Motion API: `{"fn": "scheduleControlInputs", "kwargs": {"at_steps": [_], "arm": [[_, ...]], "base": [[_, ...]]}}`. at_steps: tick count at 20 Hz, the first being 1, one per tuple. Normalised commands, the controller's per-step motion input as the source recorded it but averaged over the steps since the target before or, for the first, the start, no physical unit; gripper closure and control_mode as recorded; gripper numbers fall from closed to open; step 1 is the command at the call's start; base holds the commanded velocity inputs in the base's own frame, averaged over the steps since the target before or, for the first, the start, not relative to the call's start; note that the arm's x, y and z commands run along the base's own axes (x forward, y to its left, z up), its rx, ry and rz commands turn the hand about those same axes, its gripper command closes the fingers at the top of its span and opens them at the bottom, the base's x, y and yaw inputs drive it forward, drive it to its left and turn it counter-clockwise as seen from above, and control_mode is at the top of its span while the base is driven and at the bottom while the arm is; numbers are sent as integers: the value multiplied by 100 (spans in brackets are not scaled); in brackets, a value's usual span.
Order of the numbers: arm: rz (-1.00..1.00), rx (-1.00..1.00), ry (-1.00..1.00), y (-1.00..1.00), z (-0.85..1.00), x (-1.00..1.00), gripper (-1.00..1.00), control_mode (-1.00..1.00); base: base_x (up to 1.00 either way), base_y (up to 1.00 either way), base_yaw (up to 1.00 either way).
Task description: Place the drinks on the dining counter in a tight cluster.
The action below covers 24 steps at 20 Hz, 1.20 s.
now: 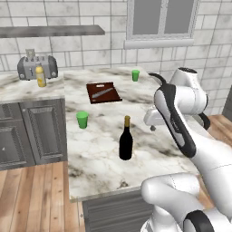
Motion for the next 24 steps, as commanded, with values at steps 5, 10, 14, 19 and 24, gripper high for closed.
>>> {"fn": "scheduleControlInputs", "kwargs": {"at_steps": [5,10,14,19,24], "arm": [[1,5,-18,0,20,-82,-100,-100],[0,-4,1,0,39,-43,-100,-100],[0,-5,0,0,34,-42,-100,-100],[0,0,0,0,4,-36,-100,-100],[0,0,0,0,0,-12,-100,100]], "base": [[0,0,0],[0,0,0],[0,0,0],[0,0,0],[-35,0,0]]}}
